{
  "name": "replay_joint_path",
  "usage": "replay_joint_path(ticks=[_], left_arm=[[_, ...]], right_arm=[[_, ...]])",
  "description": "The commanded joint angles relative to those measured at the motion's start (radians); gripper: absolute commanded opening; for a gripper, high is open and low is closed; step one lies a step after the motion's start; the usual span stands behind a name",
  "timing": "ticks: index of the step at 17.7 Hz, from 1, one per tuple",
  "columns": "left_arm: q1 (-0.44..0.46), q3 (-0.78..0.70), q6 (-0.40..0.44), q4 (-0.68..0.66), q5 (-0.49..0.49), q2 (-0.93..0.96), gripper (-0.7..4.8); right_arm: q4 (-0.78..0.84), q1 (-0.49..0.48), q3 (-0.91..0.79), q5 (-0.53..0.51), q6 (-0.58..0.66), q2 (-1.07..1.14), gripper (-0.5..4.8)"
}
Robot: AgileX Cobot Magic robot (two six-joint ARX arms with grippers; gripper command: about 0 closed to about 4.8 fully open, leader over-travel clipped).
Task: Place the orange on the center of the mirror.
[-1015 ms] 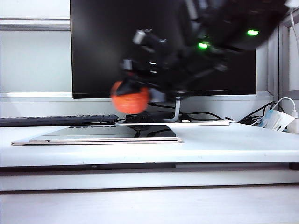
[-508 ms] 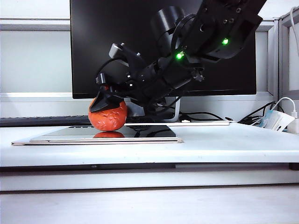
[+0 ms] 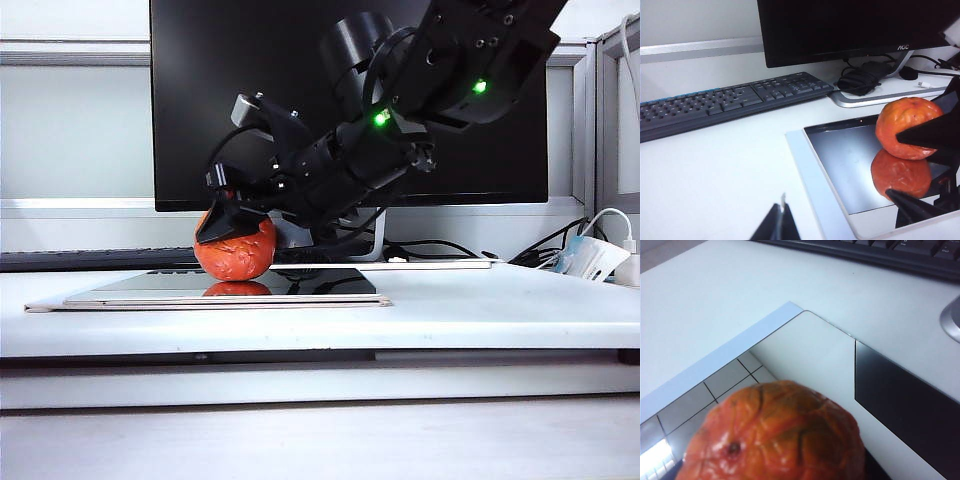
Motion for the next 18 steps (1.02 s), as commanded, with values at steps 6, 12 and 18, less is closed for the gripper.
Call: replay_joint_path(ticks=[6, 12, 18], left_arm=[[0.002, 0.001, 0.004, 0.009, 0.004, 0.0, -0.05], [0.002, 0.001, 0.004, 0.009, 0.004, 0.0, -0.05], [0.002, 0.001, 0.004, 0.009, 0.005, 0.0, -0.05]], right_arm=[[-0.007, 0.002, 0.002, 0.035, -0.005, -0.007, 4.36], [0.026, 0.0, 0.002, 0.043, -0.006, -0.081, 4.46], [0.058, 0.001, 0.001, -0.089, -0.002, -0.253, -0.47]])
